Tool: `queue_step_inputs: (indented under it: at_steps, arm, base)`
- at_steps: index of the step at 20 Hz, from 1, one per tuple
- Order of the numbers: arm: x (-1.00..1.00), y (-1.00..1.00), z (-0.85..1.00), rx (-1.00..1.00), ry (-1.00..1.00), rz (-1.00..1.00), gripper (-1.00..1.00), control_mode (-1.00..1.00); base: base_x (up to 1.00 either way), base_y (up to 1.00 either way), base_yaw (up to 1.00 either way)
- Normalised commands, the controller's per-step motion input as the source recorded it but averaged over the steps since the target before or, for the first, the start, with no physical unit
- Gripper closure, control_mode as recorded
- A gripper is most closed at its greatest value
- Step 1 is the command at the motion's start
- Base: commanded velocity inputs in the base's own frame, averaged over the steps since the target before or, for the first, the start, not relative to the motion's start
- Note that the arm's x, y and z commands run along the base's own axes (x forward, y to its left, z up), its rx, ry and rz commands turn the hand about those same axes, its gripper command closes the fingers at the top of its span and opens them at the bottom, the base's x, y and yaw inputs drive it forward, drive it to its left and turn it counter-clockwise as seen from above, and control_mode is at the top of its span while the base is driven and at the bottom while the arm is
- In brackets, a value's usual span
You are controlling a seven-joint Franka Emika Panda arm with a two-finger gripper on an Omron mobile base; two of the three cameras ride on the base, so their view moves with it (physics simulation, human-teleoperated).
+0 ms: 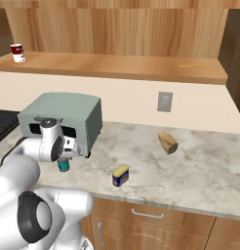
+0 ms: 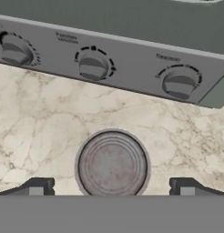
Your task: Pick the cans from the counter and place them in their designated side in the cabinet.
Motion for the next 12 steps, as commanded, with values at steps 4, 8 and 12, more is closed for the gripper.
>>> queue_step_inputs:
  at_steps: [4, 8, 12]
  arm:
    - [0.03, 0.00, -0.12, 0.00, 0.00, 0.00, -1.00, -1.00]
    - [0.02, 0.02, -0.15, 0.00, 0.00, 0.00, -1.00, -1.00]
    - [0.02, 0.01, -0.12, 0.00, 0.00, 0.00, -1.00, -1.00]
  base:
    - [0.00, 0.00, 0.00]
    - [0.00, 0.00, 0.00]
    - [0.00, 0.00, 0.00]
